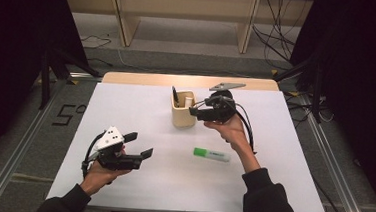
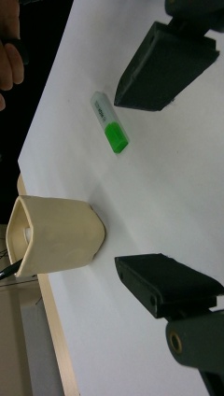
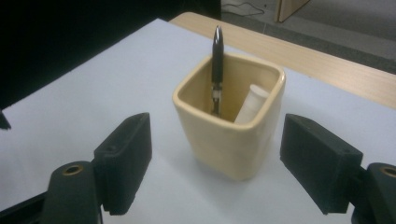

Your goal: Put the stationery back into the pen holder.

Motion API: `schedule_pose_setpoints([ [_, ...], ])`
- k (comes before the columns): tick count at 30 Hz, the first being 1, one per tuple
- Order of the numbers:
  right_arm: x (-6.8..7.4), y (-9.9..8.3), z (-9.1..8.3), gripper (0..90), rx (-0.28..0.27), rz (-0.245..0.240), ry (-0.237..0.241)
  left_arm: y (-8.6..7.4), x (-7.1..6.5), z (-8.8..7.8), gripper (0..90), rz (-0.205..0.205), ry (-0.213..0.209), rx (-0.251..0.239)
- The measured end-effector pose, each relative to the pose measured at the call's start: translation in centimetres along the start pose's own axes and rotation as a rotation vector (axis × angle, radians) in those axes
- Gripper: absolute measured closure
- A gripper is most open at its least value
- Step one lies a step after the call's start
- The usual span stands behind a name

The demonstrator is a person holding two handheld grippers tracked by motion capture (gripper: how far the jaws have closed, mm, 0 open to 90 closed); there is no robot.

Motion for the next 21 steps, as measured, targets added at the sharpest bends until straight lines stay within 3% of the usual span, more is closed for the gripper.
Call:
schedule_pose_setpoints([
  [9,1.0,-2.0,-0.9,23.9,0.065,-0.066,0.009,0.0,0.0,0.0,18.5,-0.001,0.002,0.001],
  [14,1.4,-2.9,-1.3,23.8,0.074,-0.074,0.033,0.0,0.1,0.1,18.5,-0.003,0.004,0.0],
  [21,1.6,-4.5,-0.9,21.9,0.179,-0.111,0.071,0.0,0.0,0.0,18.5,0.004,0.0,0.0],
])
Point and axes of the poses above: each handheld gripper's, and its own axes: z roughly forward along the jaws, y roughly out of its top, x roughly to its left, the point moved 2 cm from there along z, roughly forward along the jaws, and after that the axes turned 8 degrees about -z, right-handed, at the moved point
